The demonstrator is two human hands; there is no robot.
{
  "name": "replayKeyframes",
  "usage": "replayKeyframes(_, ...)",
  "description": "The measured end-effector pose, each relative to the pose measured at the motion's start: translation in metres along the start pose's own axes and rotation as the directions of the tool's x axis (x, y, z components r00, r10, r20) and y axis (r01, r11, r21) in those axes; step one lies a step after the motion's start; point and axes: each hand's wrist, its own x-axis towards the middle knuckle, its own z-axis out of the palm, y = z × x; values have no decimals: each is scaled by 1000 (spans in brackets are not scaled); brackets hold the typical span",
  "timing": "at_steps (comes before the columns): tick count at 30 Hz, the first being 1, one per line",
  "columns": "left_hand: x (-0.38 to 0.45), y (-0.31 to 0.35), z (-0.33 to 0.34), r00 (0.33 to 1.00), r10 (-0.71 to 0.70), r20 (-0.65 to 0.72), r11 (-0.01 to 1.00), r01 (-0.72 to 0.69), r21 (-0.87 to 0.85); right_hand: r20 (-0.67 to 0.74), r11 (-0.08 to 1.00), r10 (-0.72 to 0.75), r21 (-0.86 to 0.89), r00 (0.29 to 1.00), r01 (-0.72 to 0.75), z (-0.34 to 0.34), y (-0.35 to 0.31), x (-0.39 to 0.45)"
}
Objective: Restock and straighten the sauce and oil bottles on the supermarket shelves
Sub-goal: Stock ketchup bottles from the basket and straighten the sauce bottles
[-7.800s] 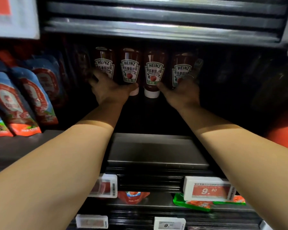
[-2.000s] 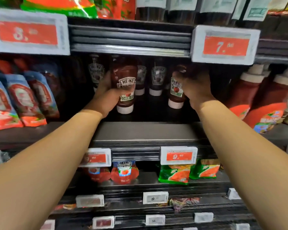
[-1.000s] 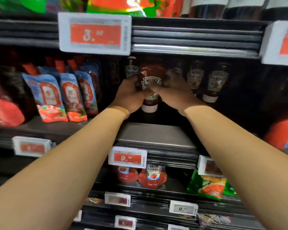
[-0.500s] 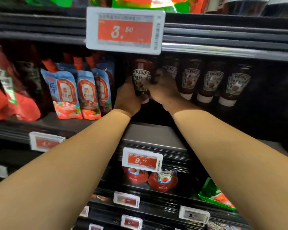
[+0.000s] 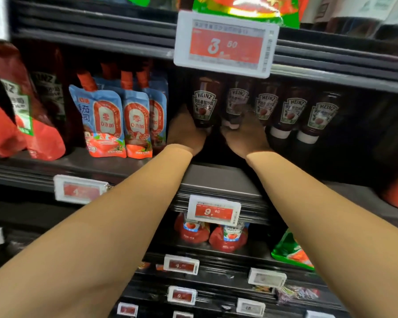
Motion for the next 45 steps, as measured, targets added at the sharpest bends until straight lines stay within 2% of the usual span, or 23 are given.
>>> replayKeyframes(6,-11,5,-2,991,-16,132,982,-9,191,-60,924,132,-353,989,-145,-54,15,-44)
replayKeyframes(9,-22,7,-11,973,28,228,967,-84,241,-88,910,208,-348,974,-226,-84,22,-75)
replayKeyframes(12,-42,3,-30,954,33,299,959,-115,261,-76,910,204,-354,976,-218,-111,26,-109)
replayKeyframes(15,-79,0,-48,956,153,252,942,-218,256,-100,949,39,-308,994,-69,-130,30,-150)
replayKeyframes(18,-132,1,-55,915,390,107,878,-404,258,-206,975,-173,-171,963,139,-140,44,-203)
replayKeyframes(20,-180,-2,-52,844,535,-32,827,-515,226,-240,971,-233,-119,942,209,-140,62,-239)
replayKeyframes(22,-235,-15,-38,805,591,-61,792,-564,232,-184,980,-198,-54,963,191,-134,95,-274)
replayKeyframes(24,-286,-50,-16,878,476,57,838,-472,273,-62,999,-31,-9,998,31,-119,145,-309)
replayKeyframes(26,-336,-100,5,961,191,200,912,-249,326,87,978,206,-29,975,-205,-95,203,-345)
replayKeyframes(27,-362,-124,14,964,27,265,926,-124,357,175,947,321,-50,931,-317,-82,232,-364)
replayKeyframes(29,-415,-167,32,883,-273,382,889,80,450,312,851,522,-125,794,-511,-62,283,-410)
replayKeyframes(31,-462,-204,48,733,-516,442,798,225,559,392,733,665,-179,636,-656,-44,323,-453)
replayKeyframes(33,-507,-238,65,576,-653,492,728,301,616,423,612,764,-237,487,-754,-24,358,-493)
replayKeyframes(35,-545,-271,88,453,-708,542,693,297,657,446,478,824,-213,351,-852,-5,390,-528)
replayKeyframes(36,-563,-288,101,406,-728,553,678,307,668,459,445,834,-236,304,-864,6,407,-546)
replayKeyframes(39,-608,-346,147,291,-825,485,565,439,698,476,393,856,-341,203,-854,50,451,-589)
replayKeyframes(41,-634,-389,184,199,-887,417,447,596,667,484,341,864,-353,142,-871,88,477,-613)
replayKeyframes(43,-653,-426,223,42,-944,328,220,818,531,517,374,842,-357,153,-856,132,508,-636)
replayKeyframes(44,-662,-443,241,-52,-954,294,91,887,454,540,438,819,-376,191,-816,154,525,-646)
replayKeyframes(45,-668,-461,260,-104,-953,286,21,915,403,567,503,793,-404,222,-764,175,543,-654)
